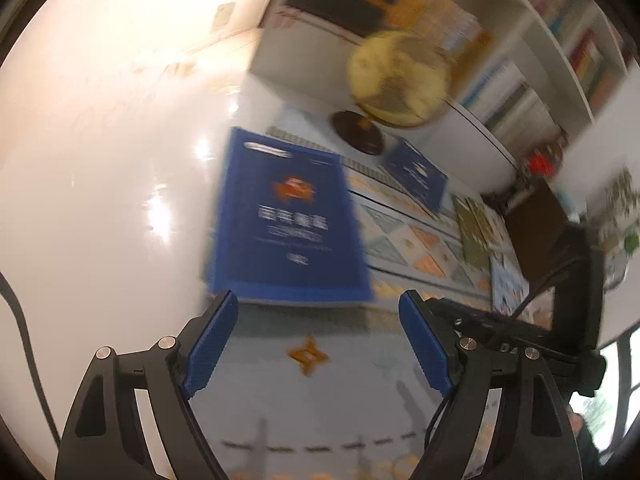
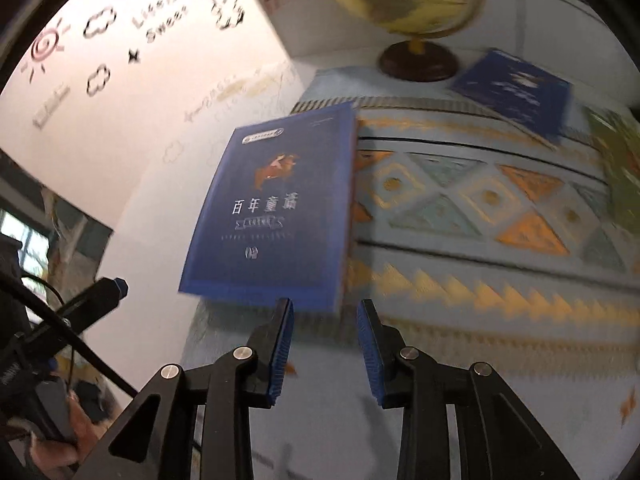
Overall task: Organize books
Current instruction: 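Open both tools and move them back to the book pile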
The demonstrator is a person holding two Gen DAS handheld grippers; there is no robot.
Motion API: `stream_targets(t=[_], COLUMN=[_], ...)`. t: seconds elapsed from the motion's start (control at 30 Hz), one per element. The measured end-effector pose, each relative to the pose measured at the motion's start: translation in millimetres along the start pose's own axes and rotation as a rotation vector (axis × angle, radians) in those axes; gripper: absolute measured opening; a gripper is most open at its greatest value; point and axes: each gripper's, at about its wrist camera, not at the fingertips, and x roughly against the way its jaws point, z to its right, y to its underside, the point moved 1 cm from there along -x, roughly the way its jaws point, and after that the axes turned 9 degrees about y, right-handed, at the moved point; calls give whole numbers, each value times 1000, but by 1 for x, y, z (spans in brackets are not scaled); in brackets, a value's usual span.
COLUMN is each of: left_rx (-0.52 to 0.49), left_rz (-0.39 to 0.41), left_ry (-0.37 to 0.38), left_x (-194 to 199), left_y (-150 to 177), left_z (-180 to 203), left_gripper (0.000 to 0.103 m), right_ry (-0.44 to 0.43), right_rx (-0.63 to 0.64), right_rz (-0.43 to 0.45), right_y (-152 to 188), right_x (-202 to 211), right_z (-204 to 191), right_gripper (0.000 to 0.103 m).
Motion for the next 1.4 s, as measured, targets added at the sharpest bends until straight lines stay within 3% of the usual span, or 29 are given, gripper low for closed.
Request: stream_targets(t=[0.13,0.2,0.3,0.5,0.67,1.03,1.1,1.2,1.4], left_rx=[-59,-78,-139,-257,-346,-414,-406,-411,-447], left_rz=[-10,-16,-25,-40,-16,-46,-60,-70,-95], left_ry=[41,68,78,100,127,131,119,132,101], left_x=[0,1,3,9,17,0,-5,-5,-9], left_y=[17,28,47,81,101,142,147,157,161], left_z=[61,90,134,217,275,330,333,339,340], left_gripper=[81,81,81,82,82,83,83,83,85], right_ry=[41,63,170,283,310,368,432,564,531], right_rx=[-26,-32,-28,-110,-194,-326,-353,-355,-432], right_rz=[78,162,265,378,410,444,419,368,347], right_y=[27,46,75,126,155,210,216,221,227], right_x=[58,92,143,213,246,287,285,277,268], right_z=[29,42,62,101,134,191,201,215,237], right_gripper=[37,39,54,55,55,57,67,68,68])
